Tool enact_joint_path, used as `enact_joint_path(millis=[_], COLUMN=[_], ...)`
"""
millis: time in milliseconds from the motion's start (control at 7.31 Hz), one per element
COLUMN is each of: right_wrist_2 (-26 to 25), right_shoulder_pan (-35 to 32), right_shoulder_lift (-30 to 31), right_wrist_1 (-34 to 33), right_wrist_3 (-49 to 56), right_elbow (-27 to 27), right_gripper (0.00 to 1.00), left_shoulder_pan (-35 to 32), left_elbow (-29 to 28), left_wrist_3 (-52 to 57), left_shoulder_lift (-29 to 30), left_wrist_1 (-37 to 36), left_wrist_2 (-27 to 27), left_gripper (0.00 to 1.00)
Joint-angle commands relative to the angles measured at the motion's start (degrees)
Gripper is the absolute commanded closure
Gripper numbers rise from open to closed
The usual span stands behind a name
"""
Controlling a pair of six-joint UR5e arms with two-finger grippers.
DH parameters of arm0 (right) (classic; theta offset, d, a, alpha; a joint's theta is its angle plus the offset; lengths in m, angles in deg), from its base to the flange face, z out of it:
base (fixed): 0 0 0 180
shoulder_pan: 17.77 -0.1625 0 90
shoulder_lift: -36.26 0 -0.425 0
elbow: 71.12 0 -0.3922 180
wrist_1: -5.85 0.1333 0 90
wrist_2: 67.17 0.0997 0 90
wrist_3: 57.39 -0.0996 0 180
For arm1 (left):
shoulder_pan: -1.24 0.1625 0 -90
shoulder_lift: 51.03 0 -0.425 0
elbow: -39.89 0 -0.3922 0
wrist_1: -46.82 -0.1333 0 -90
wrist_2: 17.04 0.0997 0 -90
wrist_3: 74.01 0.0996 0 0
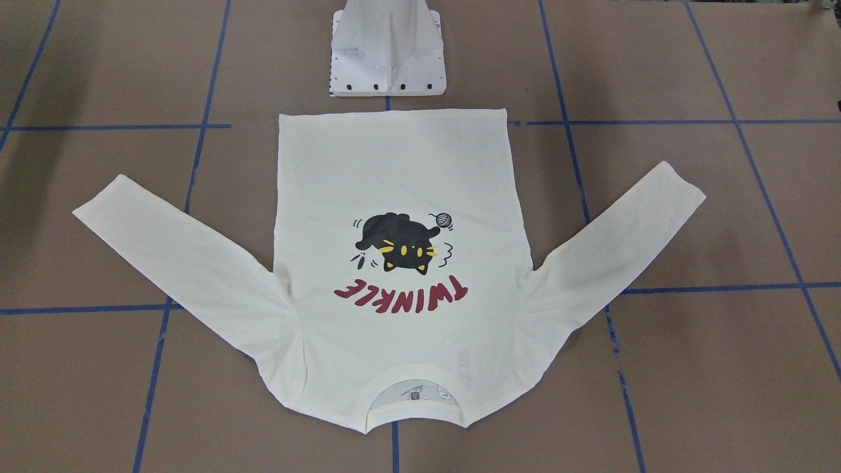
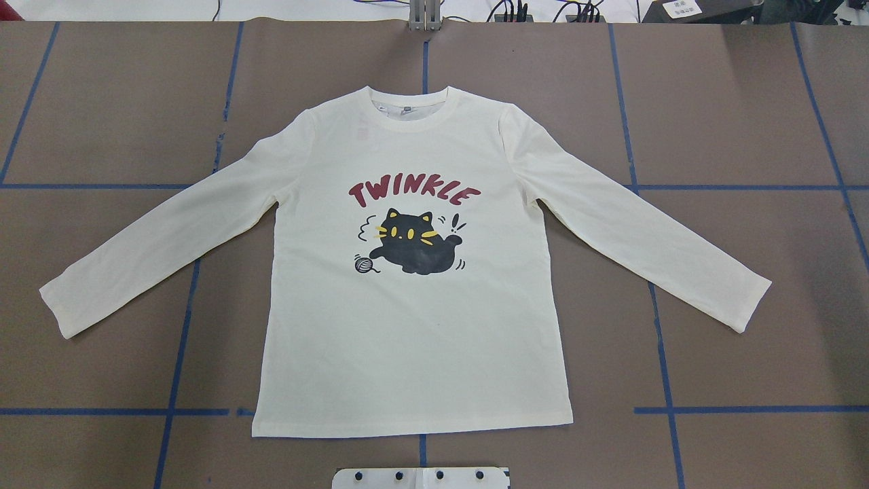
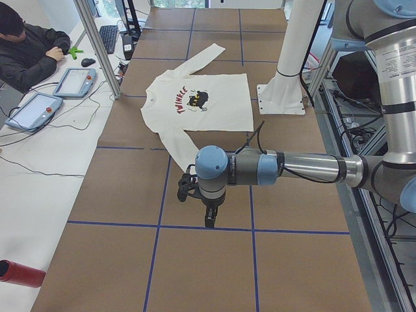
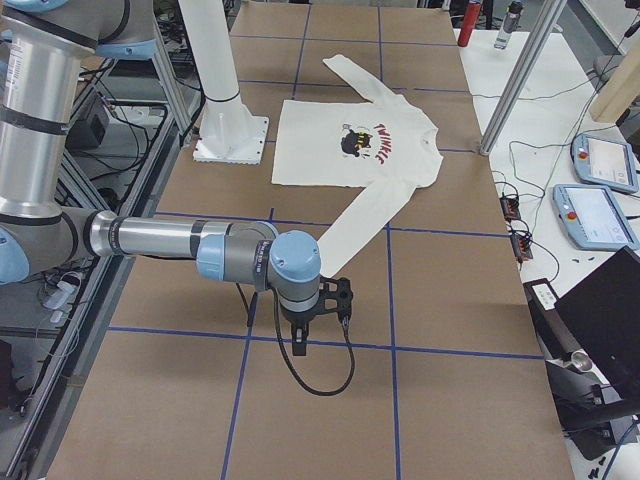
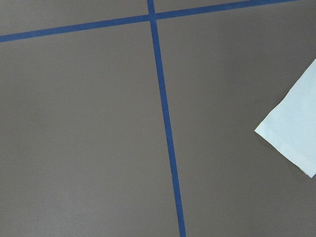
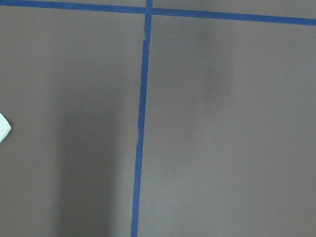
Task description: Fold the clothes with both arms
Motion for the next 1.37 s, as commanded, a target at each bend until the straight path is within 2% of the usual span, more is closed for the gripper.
enact_joint_path(millis=[0, 410, 547, 684, 957, 1094, 1230], right_wrist_2=[0.0, 0.9, 3.6, 6.2, 6.2, 6.3, 6.3], right_shoulder_pan=[0.0, 0.1, 0.1, 0.1, 0.0, 0.0, 0.0], right_shoulder_lift=[0.0, -0.5, -2.9, -5.4, -8.8, -10.1, -10.1], right_wrist_1=[0.1, 1.1, 1.1, 1.3, 5.7, 5.6, 7.1], right_wrist_3=[0.0, 0.0, -0.5, -0.8, -1.2, -3.3, -3.7], right_elbow=[-0.3, -1.9, -1.9, -2.0, -1.4, -0.4, 0.3], right_gripper=[0.00, 0.00, 0.00, 0.00, 0.00, 0.00, 0.00], left_shoulder_pan=[-0.1, 0.0, 0.1, 0.1, 0.0, 0.0, 0.0], left_elbow=[0.4, 1.1, 1.2, 1.0, -1.8, -2.2, -2.9], left_wrist_3=[0.2, 0.6, 0.4, 0.2, 0.4, 0.4, 0.1], left_shoulder_lift=[-0.2, -0.1, 0.0, 0.2, 0.3, 0.4, 2.6], left_wrist_1=[0.0, 0.0, 0.3, 4.3, 9.4, 12.1, 21.4], left_wrist_2=[-0.1, 0.0, 0.0, -0.1, -0.6, -0.6, -0.4], left_gripper=[0.00, 0.00, 0.00, 0.00, 0.00, 0.00, 0.00])
